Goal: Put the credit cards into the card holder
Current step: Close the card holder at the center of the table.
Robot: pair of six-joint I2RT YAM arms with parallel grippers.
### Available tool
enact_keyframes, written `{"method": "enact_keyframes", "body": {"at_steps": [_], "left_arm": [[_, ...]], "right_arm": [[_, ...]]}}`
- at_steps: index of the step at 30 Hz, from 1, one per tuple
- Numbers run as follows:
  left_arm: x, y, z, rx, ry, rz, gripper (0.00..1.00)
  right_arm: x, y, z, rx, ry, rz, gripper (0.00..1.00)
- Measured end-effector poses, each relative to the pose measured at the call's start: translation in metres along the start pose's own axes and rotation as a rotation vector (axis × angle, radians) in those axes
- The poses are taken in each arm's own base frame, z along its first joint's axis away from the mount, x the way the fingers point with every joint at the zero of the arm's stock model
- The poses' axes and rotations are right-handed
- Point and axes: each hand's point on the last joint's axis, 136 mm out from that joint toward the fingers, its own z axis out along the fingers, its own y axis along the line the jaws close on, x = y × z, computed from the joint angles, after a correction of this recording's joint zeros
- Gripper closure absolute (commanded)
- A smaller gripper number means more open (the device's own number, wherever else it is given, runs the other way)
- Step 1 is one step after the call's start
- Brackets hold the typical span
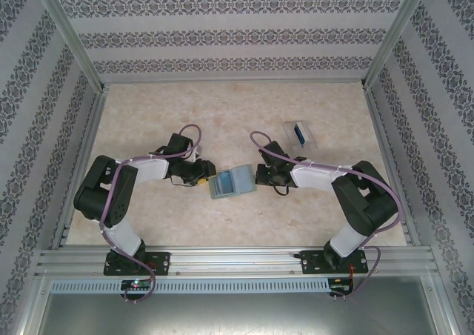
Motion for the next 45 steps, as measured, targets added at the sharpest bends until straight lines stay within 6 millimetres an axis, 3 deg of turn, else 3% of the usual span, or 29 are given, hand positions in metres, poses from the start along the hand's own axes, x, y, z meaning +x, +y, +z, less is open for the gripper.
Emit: {"method": "enact_keyframes", "body": {"at_steps": [11,19,25,29,34,45], "left_arm": [[0.004,-0.019,0.002,0.048,0.022,-0.024,0.57],[-0.005,-0.06,-0.022,0.141,-0.031,0.026,0.53],[-0.011,-0.094,-0.024,0.177,-0.029,0.114,0.53],[-0.008,-0.079,-0.007,0.144,0.008,0.103,0.54],[-0.004,-0.057,0.012,0.098,0.05,0.063,0.54],[-0.009,-0.06,0.015,0.1,0.047,0.081,0.55]], "right_arm": [[0.0,0.018,0.007,-0.058,0.011,0.014,1.0],[0.003,0.041,0.014,-0.105,0.017,0.011,1.0],[0.008,0.053,0.015,-0.144,0.031,0.006,0.94],[0.015,0.058,0.015,-0.169,0.044,0.011,0.79],[0.021,0.055,0.008,-0.192,0.039,0.008,0.73],[0.015,0.053,-0.005,-0.214,0.007,-0.006,0.59]]}}
